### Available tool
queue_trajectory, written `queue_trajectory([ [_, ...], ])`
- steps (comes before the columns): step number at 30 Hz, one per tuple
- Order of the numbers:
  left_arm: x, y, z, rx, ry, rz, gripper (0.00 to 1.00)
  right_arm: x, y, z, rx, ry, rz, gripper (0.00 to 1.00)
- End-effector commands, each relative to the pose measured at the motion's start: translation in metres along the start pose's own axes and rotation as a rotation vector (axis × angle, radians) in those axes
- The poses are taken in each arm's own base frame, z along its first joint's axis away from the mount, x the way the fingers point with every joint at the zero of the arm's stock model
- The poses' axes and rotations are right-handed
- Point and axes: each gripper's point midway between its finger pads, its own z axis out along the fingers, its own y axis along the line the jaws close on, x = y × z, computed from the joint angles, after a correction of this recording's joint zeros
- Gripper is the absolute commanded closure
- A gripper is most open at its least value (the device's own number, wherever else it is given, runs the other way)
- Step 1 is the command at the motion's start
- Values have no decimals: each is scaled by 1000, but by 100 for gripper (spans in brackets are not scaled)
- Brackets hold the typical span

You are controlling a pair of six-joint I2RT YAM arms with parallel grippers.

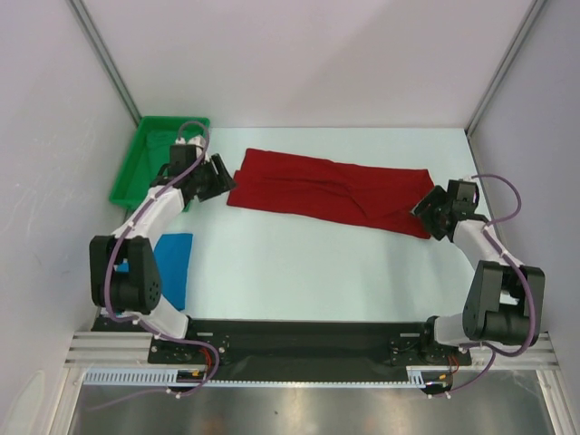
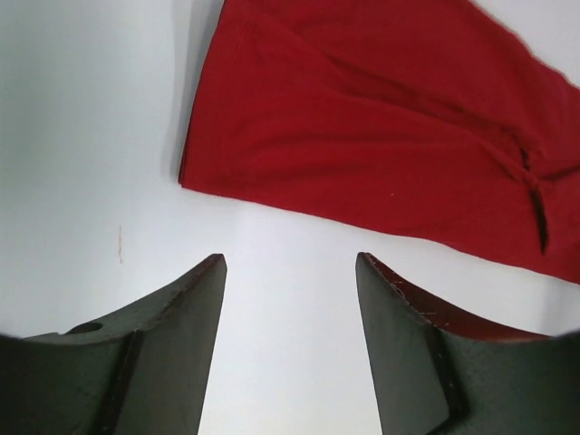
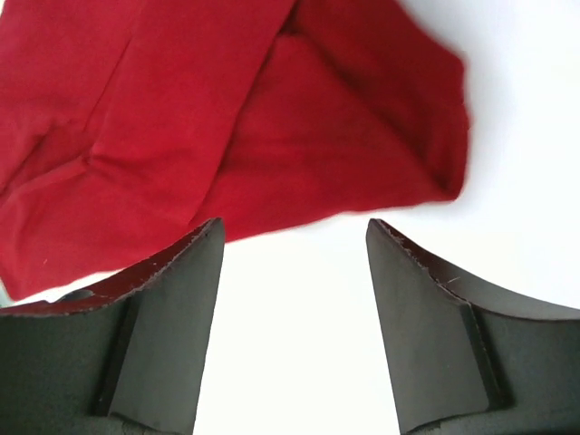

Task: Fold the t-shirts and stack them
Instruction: Fold the tshirt

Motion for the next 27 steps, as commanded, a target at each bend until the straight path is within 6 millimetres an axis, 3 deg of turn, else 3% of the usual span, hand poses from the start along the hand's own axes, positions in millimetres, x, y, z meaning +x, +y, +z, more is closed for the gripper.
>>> queue_trajectory([
  [1, 26, 5, 22, 11, 57, -91, 35, 6, 4, -12, 18, -13, 57, 30],
  [6, 30, 22, 33, -36, 7, -193, 38, 18, -15, -20, 1, -25, 119, 31],
  [10, 40, 33, 53, -71, 19, -255, 38, 18, -18, -24, -32, -37, 104, 31],
  [13, 48, 47, 69, -136, 40, -301, 38, 28, -25, -17, -33, -7, 127, 30],
  [22, 56, 71, 93, -240, 64, -394, 38, 45, -42, 8, -41, -31, 292, 28],
  [27, 58, 75, 106, -255, 86, -399, 46, 46, -52, 19, -2, -41, 364, 29],
])
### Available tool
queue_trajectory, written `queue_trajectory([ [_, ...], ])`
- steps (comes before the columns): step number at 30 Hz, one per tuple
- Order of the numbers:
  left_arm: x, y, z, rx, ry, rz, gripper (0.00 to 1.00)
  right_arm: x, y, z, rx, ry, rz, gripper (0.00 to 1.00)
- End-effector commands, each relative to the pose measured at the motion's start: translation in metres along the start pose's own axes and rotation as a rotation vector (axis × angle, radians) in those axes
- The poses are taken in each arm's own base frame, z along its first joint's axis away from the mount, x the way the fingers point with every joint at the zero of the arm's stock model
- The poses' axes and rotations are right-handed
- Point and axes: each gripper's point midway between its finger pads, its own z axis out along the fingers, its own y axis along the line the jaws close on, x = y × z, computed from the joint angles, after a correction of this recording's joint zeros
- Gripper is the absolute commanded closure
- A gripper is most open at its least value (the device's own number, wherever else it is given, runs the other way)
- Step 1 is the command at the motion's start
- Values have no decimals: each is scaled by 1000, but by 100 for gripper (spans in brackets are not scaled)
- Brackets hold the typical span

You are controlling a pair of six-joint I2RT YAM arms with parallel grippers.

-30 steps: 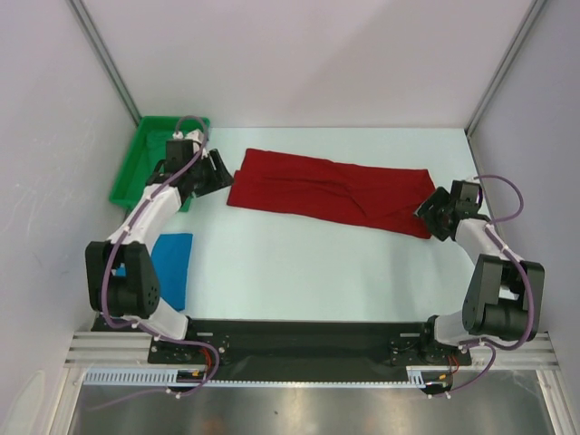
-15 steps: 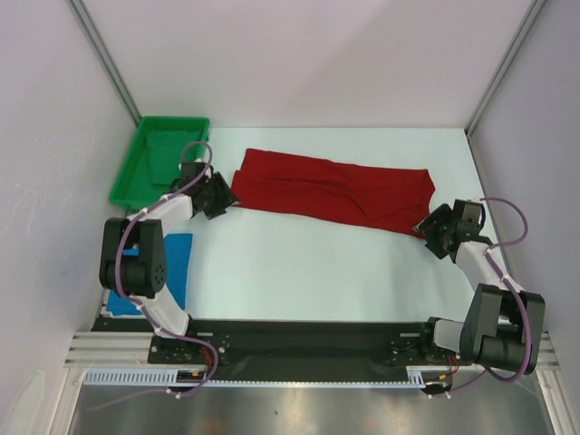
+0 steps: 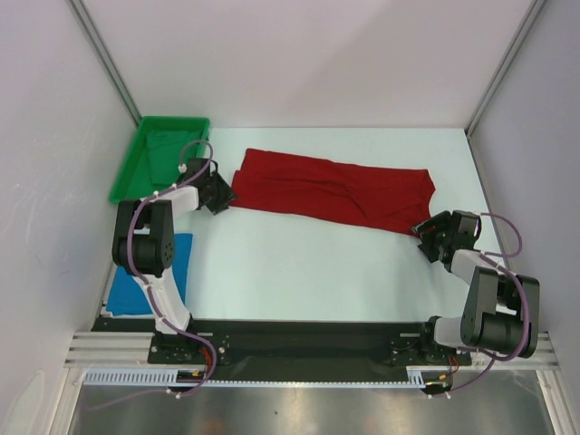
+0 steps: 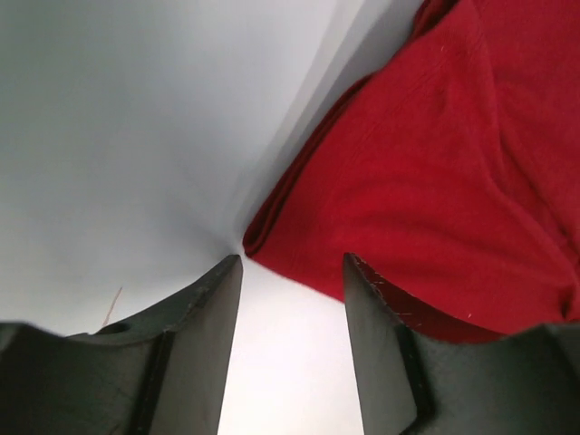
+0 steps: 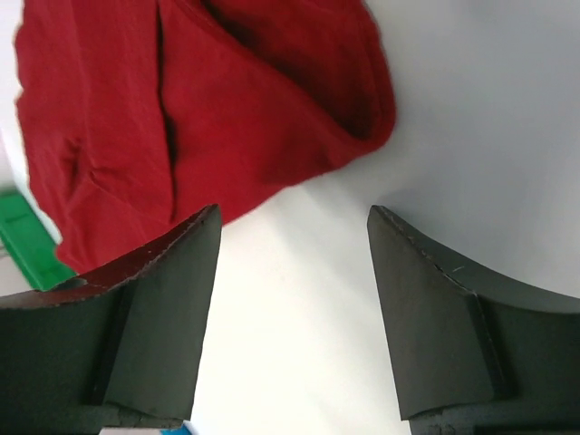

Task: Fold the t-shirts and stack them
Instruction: Fold the tshirt

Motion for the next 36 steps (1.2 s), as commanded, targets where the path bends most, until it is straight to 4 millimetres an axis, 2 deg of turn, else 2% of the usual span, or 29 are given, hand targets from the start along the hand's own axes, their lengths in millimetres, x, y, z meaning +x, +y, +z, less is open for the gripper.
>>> queue_trajectory([
  [1, -1, 11, 11, -55, 3, -17, 48, 2, -20, 9, 66, -12, 74, 29],
  [10, 4, 8, 12, -35, 30, 12, 59, -3, -36, 15, 138, -63, 152, 31],
  [13, 3, 7, 12, -31, 31, 24, 81, -5, -43, 17, 173, -87, 186, 34],
  [14, 4, 7, 11, -31, 33, 26, 95, -6, -45, 20, 178, -93, 195, 36],
  [15, 5, 7, 11, -29, 37, 30, 100, -6, -46, 21, 182, -92, 199, 37],
  [16, 6, 8, 10, -28, 42, 37, 100, -7, -46, 23, 188, -92, 201, 38],
  [19, 13, 9, 5, -15, 60, 47, 100, -7, -47, 28, 196, -91, 222, 52],
  [22, 30, 20, -5, -16, 79, 58, 100, -22, -42, 27, 192, -147, 184, 78],
  [25, 37, 18, -21, 10, 65, 74, 100, -38, -29, 30, 174, -170, 142, 85],
  [26, 51, 25, -25, 1, 86, 76, 100, -41, -26, 32, 173, -168, 125, 91],
  [27, 60, 24, -28, 8, 97, 86, 100, -44, -23, 35, 168, -163, 108, 94],
  [28, 62, 18, -37, 31, 78, 85, 100, -51, -16, 45, 165, -157, 72, 95],
  [29, 80, 28, -40, 24, 108, 85, 100, -53, -13, 50, 162, -144, 60, 98],
  [30, 87, 25, -43, 39, 106, 98, 100, -54, -10, 55, 160, -126, 49, 99],
  [31, 94, 27, -48, 38, 109, 94, 100, -65, -1, 61, 149, -138, 26, 100],
  [32, 109, 31, -56, 41, 120, 106, 100, -57, 0, 70, 133, -86, 19, 99],
  [34, 123, 30, -66, 60, 124, 113, 100, -61, 8, 79, 112, -68, -2, 100],
  [35, 139, 31, -75, 75, 129, 143, 100, -68, 14, 87, 100, -71, -22, 100],
  [36, 147, 30, -79, 89, 124, 159, 100, -70, 18, 91, 86, -71, -31, 100],
])
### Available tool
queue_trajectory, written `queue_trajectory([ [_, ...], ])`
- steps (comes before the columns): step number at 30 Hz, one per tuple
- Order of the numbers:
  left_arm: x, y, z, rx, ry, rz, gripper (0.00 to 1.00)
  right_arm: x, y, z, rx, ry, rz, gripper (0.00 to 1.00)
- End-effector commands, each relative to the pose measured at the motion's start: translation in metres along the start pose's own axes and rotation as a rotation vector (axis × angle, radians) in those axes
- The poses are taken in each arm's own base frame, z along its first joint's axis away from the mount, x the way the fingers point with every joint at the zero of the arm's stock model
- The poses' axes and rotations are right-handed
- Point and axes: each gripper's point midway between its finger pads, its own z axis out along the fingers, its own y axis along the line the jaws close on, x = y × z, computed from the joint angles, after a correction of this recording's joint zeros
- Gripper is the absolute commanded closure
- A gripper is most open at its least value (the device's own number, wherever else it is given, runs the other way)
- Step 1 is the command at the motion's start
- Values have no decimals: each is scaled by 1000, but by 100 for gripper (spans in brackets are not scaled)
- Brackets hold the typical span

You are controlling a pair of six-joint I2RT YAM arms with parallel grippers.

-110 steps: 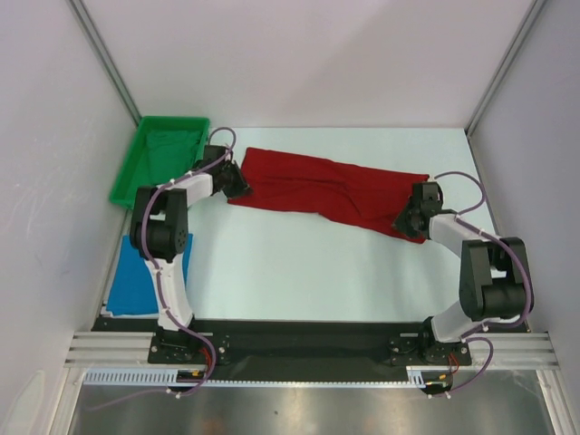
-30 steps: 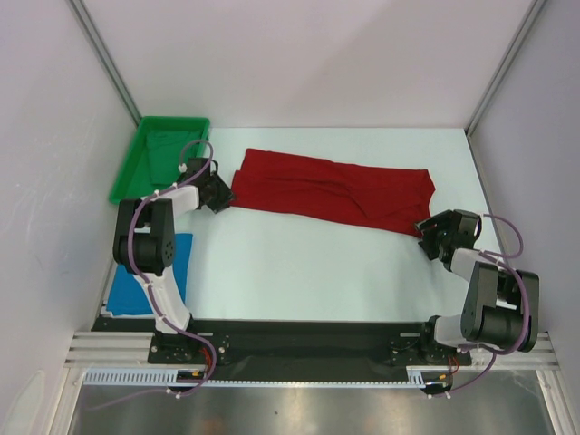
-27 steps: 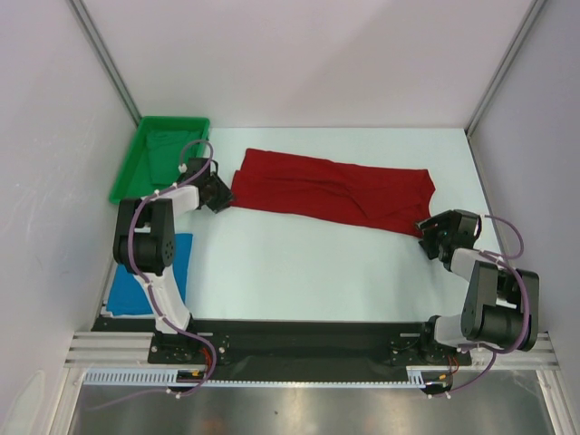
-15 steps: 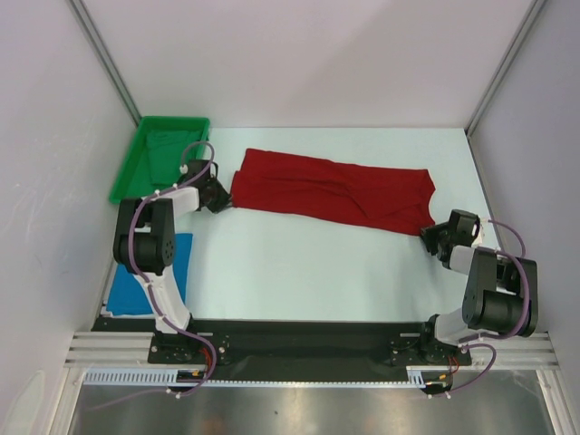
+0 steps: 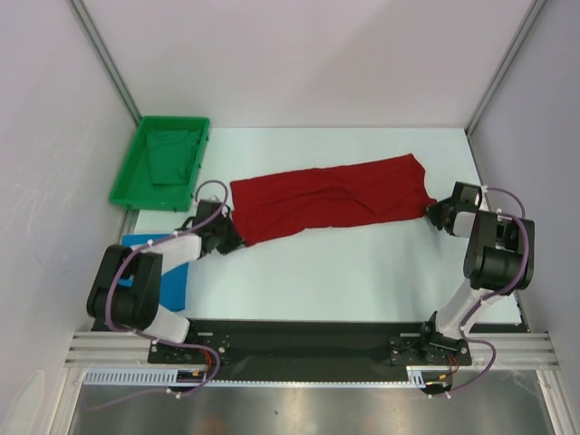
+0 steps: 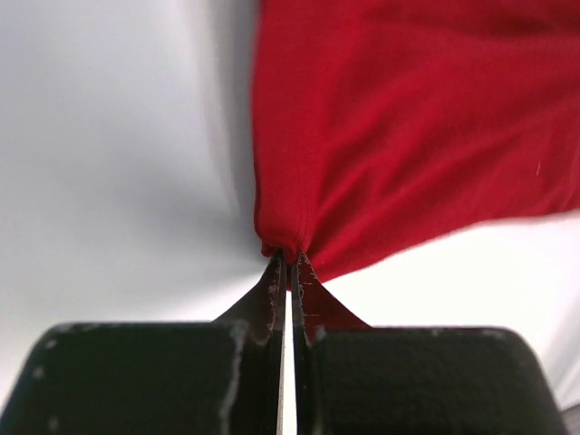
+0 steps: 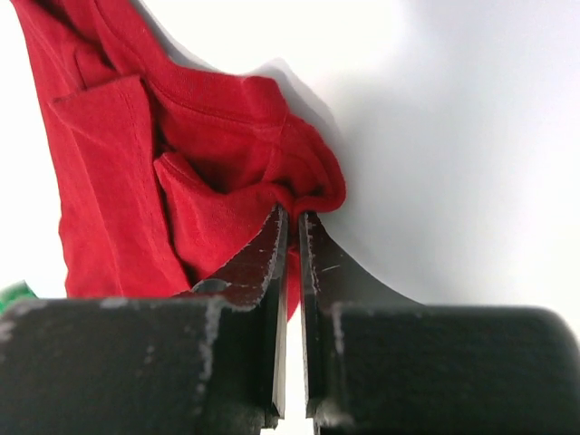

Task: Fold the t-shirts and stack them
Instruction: Fold the tshirt

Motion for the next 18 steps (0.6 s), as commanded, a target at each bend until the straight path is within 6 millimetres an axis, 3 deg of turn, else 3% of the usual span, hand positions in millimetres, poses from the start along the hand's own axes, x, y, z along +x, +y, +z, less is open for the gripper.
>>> queue_trajectory([
  [1, 40, -4, -17, 26, 26, 30, 100, -3, 3, 16, -10, 28, -87, 99],
  [2, 62, -5, -24, 48, 45, 57, 100, -10, 13, 26, -32, 20, -106, 99],
  [4, 82, -11, -29, 81, 60, 52, 100, -16, 21, 38, -47, 24, -119, 98],
  [5, 108, -10, -32, 89, 102, 89, 100, -27, 42, 43, -93, 26, -123, 99],
  [7, 124, -21, -38, 125, 103, 99, 100, -24, 43, 63, -93, 67, -116, 98],
  [8, 146, -30, -43, 151, 140, 155, 100, -34, 63, 67, -130, 67, -122, 97],
  [10, 161, -40, -47, 165, 154, 190, 99, -27, 61, 85, -113, 105, -111, 96],
  [11, 175, -56, -52, 202, 178, 238, 99, -27, 66, 91, -129, 117, -102, 96],
  [12, 182, -63, -54, 215, 192, 259, 98, -35, 82, 95, -165, 107, -94, 96],
  [13, 193, -66, -52, 213, 224, 290, 97, -30, 79, 107, -160, 129, -89, 96],
  [14, 206, -88, -59, 266, 247, 346, 96, -29, 83, 112, -162, 140, -88, 96],
  [15, 216, -96, -61, 289, 270, 402, 95, -37, 97, 115, -192, 128, -93, 96],
  [16, 232, -96, -56, 277, 313, 453, 91, -32, 96, 125, -197, 143, -88, 96],
  [17, 251, -122, -68, 353, 361, 518, 90, -31, 101, 128, -212, 150, -93, 96],
  [18, 264, -128, -70, 381, 390, 584, 90, -32, 107, 131, -226, 149, -103, 96],
])
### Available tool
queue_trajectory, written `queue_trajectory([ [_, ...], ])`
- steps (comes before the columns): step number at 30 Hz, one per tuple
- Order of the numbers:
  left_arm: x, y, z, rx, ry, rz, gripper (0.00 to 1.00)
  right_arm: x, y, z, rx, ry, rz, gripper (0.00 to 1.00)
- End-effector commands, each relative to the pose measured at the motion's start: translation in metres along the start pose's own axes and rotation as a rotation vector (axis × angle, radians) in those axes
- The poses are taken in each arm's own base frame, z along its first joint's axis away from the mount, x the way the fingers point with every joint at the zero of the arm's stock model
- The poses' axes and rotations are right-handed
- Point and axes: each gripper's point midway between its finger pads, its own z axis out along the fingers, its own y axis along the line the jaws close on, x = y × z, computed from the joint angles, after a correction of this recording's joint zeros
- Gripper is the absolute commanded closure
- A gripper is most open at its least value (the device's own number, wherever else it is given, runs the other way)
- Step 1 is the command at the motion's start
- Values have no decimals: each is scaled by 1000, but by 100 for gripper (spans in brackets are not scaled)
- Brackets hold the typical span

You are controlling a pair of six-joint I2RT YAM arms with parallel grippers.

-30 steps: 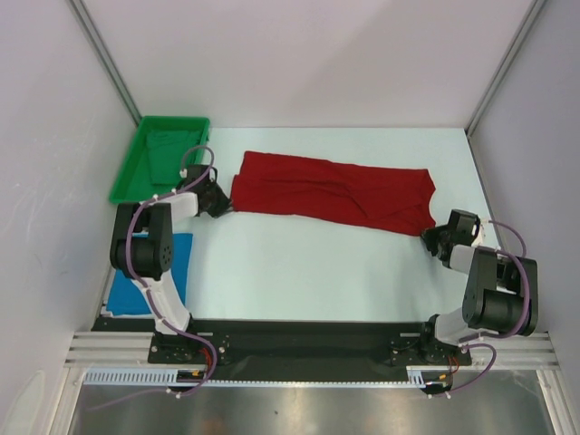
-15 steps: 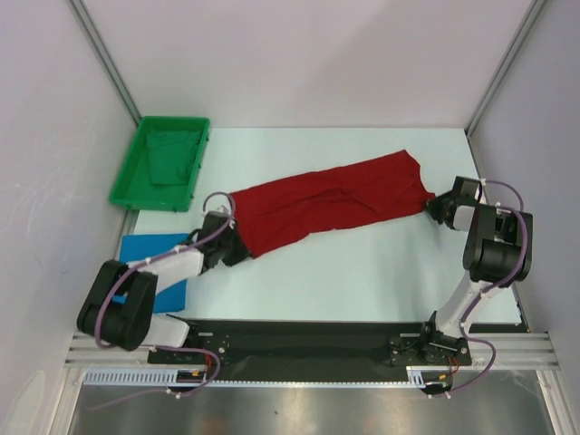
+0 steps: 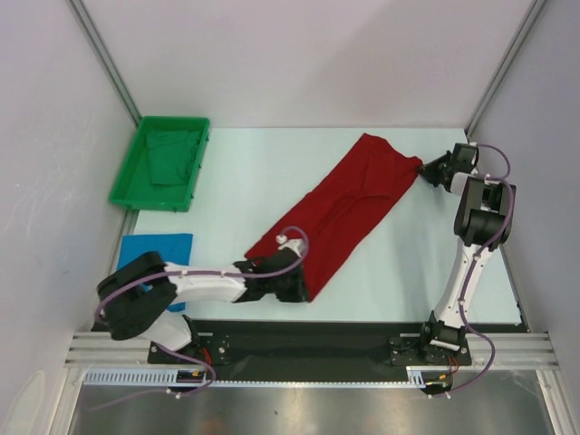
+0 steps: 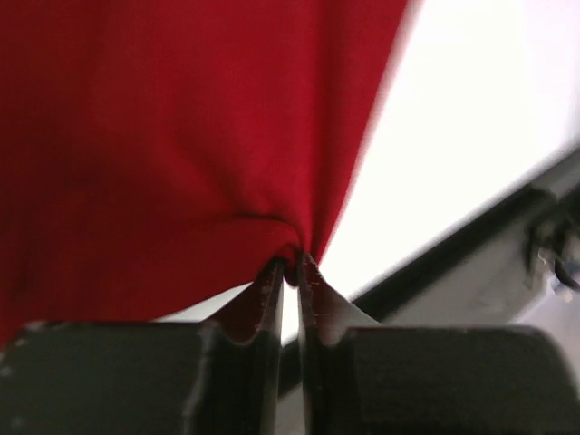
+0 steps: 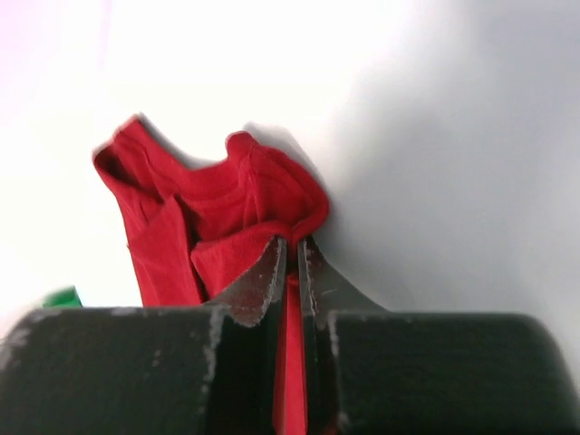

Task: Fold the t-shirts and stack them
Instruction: Fold the tshirt

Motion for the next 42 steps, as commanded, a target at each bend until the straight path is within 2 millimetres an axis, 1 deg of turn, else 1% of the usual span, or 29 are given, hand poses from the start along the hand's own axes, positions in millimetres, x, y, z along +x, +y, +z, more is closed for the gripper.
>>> queue_trajectory([
  [1, 23, -63, 5, 145, 99, 197, 83, 12, 3, 22, -3, 60, -20, 96],
  [2, 37, -83, 7, 199, 157, 248, 80, 10, 8, 25, -12, 64, -33, 95],
  [3, 40, -92, 5, 235, 170, 309, 79, 9, 11, 27, -15, 69, -44, 95],
  [4, 39, -98, 2, 252, 166, 336, 74, 4, 18, 27, -23, 69, -60, 92],
  [5, 36, -108, -9, 285, 140, 365, 69, 1, 22, 27, -31, 64, -88, 90],
  [6, 35, -109, -15, 304, 136, 401, 66, -1, 25, 26, -38, 59, -103, 88],
  [7, 28, -111, -23, 302, 114, 418, 62, 0, 21, 23, -12, 72, -112, 80],
  [9, 12, -108, -46, 297, 69, 479, 55, -10, 28, 15, -19, 59, -170, 72],
  [10, 4, -106, -53, 295, 59, 493, 53, -10, 24, 11, -2, 71, -174, 66],
  [11, -12, -93, -62, 239, 54, 475, 52, -12, 26, 7, -1, 69, -181, 63],
  [12, -29, -92, -78, 237, 0, 500, 50, -15, 25, -1, 0, 70, -194, 60],
  [13, -41, -86, -85, 222, -20, 495, 43, -14, 24, -6, 7, 78, -196, 56],
  [14, -66, -68, -94, 179, -54, 447, 41, -13, 23, -11, 9, 78, -206, 53],
  [15, -78, -64, -107, 193, -83, 454, 40, -10, 23, -19, 6, 84, -229, 51],
  [16, -105, -46, -116, 160, -140, 405, 37, -9, 21, -24, 12, 84, -236, 48],
  [18, -126, -22, -125, 114, -187, 394, 29, -7, 16, -36, 20, 89, -241, 47],
  [19, -129, -15, -124, 123, -170, 374, 26, -9, 13, -40, 23, 85, -238, 46],
  [20, -144, 8, -127, 80, -179, 313, 27, -9, 11, -43, 21, 89, -231, 46],
  [21, -148, 18, -125, 69, -167, 297, 28, -10, 10, -45, 17, 86, -224, 45],
  [22, -154, 38, -121, 49, -156, 241, 28, -12, 10, -47, 3, 93, -220, 45],
  [24, -158, 60, -113, 26, -141, 172, 27, -13, 12, -47, -11, 104, -221, 45],
  [26, -158, 87, -97, 1, -101, 86, 28, -3, 16, -48, -42, 139, -217, 45],
  [27, -158, 94, -93, -5, -97, 67, 28, 2, 18, -48, -58, 157, -217, 45],
  [29, -155, 104, -78, 9, -75, 37, 27, 21, 25, -47, -101, 206, -225, 44],
  [31, -152, 105, -69, 25, -50, 23, 26, 30, 27, -44, -132, 223, -220, 43],
  [33, -151, 109, -60, 25, -38, 13, 26, 45, 19, -38, -128, 253, -202, 43],
  [36, -148, 119, -54, -10, -19, 8, 26, 58, 18, -30, -154, 288, -194, 43],
  [39, -140, 126, -45, -22, 21, -18, 29, 60, 17, -25, -138, 282, -199, 43],
  [42, -136, 130, -39, -30, 42, -31, 32, 55, 16, -20, -122, 261, -190, 43],
])
